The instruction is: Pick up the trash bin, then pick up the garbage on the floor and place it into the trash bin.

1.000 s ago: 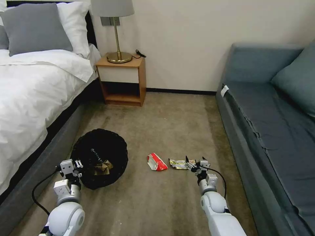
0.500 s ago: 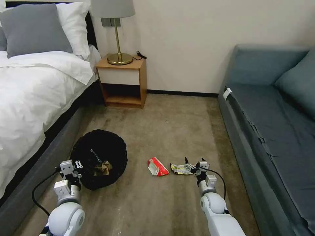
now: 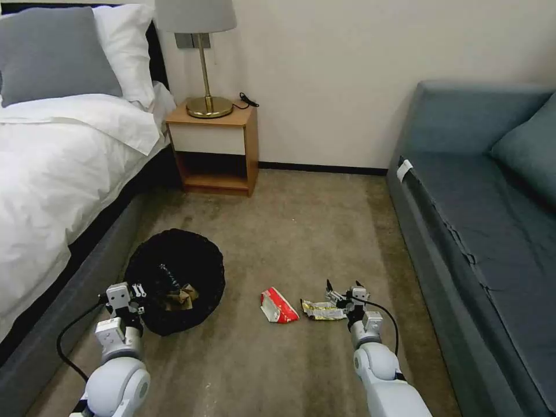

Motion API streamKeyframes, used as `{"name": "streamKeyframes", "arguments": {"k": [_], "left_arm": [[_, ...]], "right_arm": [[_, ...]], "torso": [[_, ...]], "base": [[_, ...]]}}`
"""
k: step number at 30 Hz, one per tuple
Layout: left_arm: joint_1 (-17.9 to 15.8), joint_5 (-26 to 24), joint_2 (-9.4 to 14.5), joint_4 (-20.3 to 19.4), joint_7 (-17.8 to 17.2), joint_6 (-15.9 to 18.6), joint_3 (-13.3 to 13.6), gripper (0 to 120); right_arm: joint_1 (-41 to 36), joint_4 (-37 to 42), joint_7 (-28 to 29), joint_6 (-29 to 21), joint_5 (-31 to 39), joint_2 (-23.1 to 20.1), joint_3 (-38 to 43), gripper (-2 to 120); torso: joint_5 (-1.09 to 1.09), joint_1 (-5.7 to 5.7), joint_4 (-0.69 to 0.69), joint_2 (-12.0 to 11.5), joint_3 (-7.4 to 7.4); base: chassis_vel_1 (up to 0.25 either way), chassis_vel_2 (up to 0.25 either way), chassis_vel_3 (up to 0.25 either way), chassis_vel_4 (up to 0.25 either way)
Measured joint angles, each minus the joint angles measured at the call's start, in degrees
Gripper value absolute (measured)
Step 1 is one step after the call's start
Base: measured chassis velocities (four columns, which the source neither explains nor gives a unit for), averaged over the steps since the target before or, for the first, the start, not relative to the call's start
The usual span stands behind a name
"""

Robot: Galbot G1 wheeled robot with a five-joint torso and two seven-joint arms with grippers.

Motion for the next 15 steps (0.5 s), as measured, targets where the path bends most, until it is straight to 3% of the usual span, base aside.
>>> {"name": "streamKeyframes", "arguments": {"k": [15], "left_arm": [[-0.02,-0.16,0.11,0.37,0.12,-0.34,-0.02,2]], "right_arm": [[-0.20,-0.25,-0.02,0.16,-0.46,0.54,0.11,100]], "torso": [[0.00,0.00,0.01,0.00,0.00]], "base": [[-0.065,0.063,0.062,-0.061]]}}
